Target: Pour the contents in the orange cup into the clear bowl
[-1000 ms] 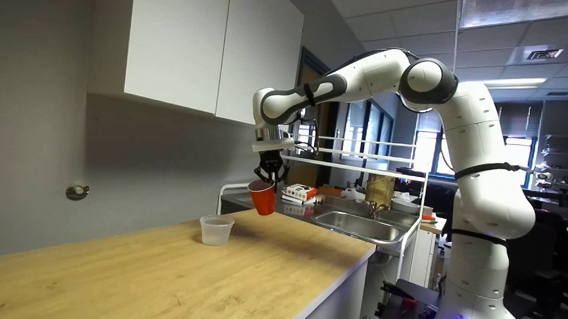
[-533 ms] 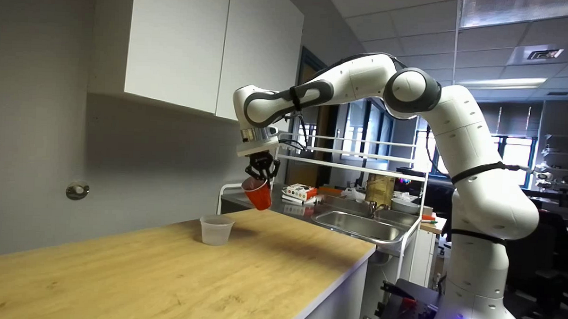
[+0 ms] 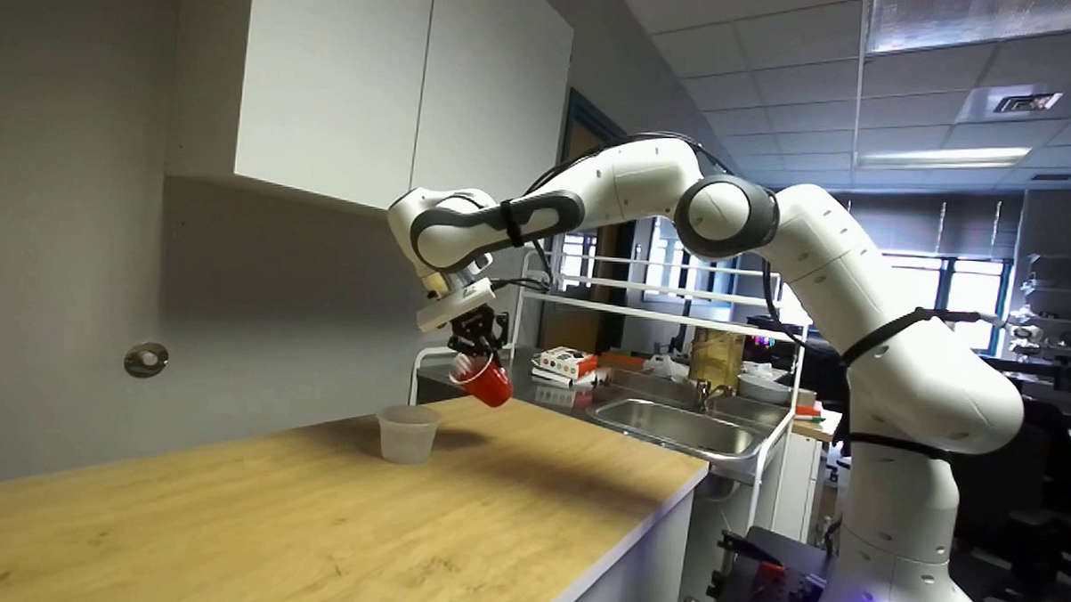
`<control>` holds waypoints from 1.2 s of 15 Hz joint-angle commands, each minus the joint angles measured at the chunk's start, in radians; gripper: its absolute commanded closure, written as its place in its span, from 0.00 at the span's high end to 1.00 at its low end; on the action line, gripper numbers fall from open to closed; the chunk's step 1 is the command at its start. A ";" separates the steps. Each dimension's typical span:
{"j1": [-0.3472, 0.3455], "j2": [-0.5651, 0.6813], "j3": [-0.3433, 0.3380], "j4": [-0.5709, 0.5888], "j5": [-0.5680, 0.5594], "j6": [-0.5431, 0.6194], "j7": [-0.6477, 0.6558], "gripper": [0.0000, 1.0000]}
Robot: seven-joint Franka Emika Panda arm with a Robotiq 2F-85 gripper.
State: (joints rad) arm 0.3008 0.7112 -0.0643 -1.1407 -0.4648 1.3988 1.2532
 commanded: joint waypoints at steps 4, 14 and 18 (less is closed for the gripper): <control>0.098 0.236 -0.058 0.353 -0.088 -0.230 -0.024 0.04; 0.224 0.398 -0.112 0.638 -0.156 -0.390 -0.048 0.04; 0.268 0.418 -0.135 0.640 -0.228 -0.344 -0.047 0.03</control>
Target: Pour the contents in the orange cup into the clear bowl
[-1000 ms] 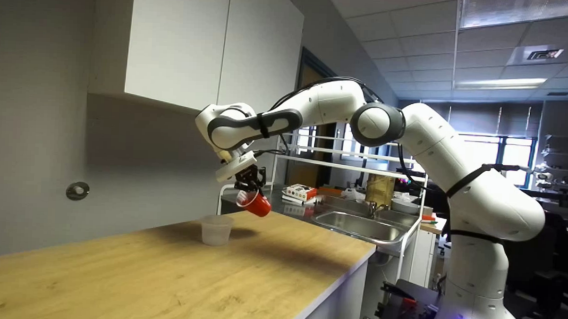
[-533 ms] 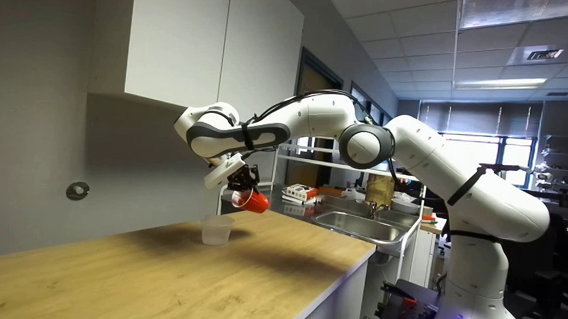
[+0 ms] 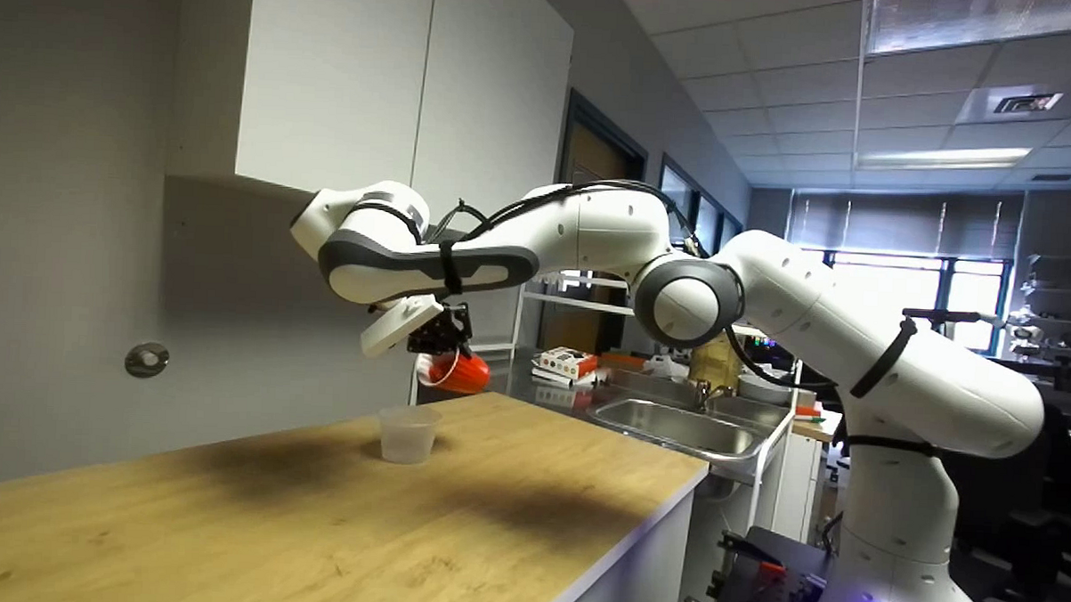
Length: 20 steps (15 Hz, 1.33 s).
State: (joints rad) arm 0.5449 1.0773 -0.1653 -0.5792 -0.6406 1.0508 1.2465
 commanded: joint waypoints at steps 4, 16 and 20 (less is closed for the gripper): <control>0.057 0.100 -0.069 0.081 -0.136 0.061 -0.049 0.03; 0.090 0.170 -0.137 0.089 -0.310 0.242 -0.038 0.03; 0.085 0.157 -0.144 0.082 -0.322 0.259 -0.032 0.03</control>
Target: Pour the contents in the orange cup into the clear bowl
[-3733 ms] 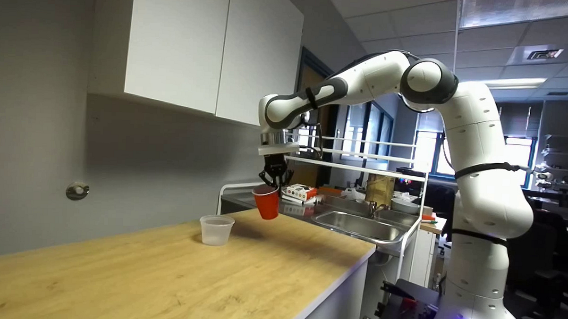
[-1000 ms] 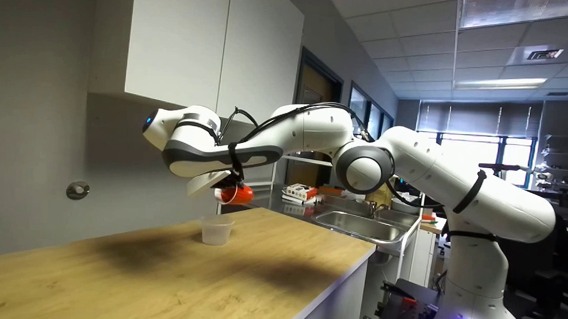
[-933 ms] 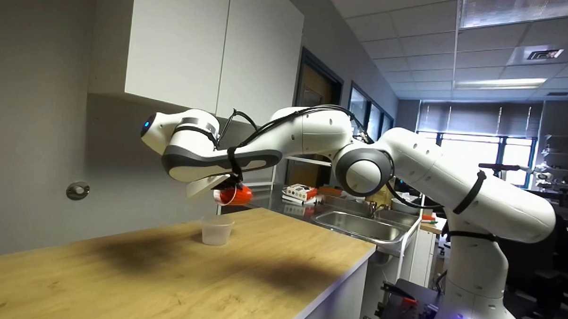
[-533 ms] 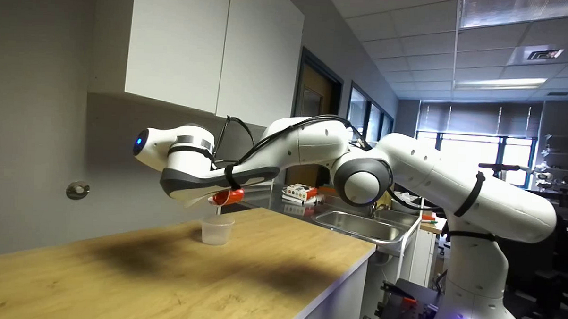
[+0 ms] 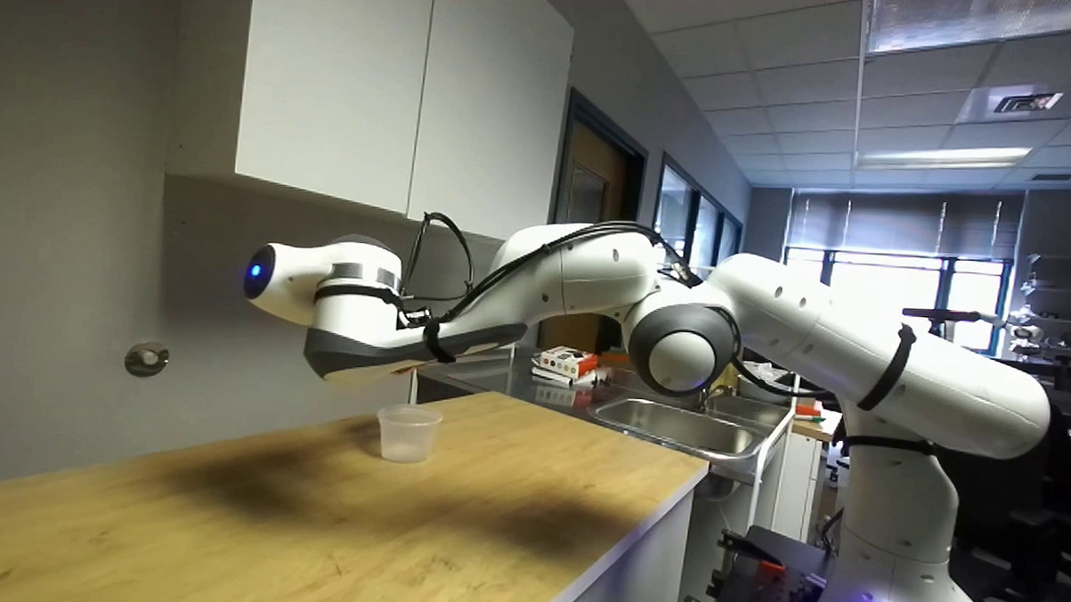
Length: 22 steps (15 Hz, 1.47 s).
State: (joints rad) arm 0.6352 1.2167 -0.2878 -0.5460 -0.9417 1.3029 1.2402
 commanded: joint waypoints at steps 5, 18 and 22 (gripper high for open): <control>-0.021 0.009 -0.041 0.027 -0.030 0.008 -0.017 0.03; -0.079 -0.008 -0.044 -0.072 -0.031 0.010 0.039 0.03; -0.055 -0.020 -0.043 -0.148 -0.035 -0.008 0.089 0.03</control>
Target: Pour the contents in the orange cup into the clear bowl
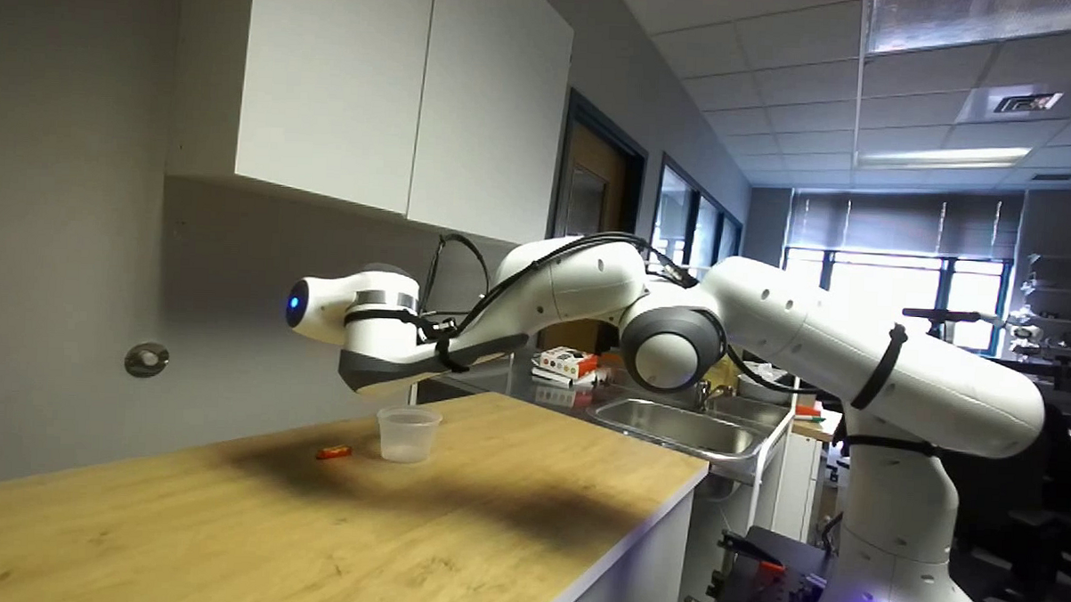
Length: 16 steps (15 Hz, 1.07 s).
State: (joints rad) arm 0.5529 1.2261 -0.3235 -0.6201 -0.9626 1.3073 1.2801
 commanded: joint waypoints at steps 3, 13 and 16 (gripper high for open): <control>0.070 -0.054 -0.003 -0.163 -0.016 -0.022 0.103 0.03; 0.255 -0.219 -0.010 -0.494 -0.041 -0.036 0.295 0.03; 0.282 -0.279 -0.027 -0.592 -0.062 -0.031 0.341 0.03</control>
State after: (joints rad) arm 0.8036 1.0567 -0.3335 -1.0501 -0.9953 1.2621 1.5604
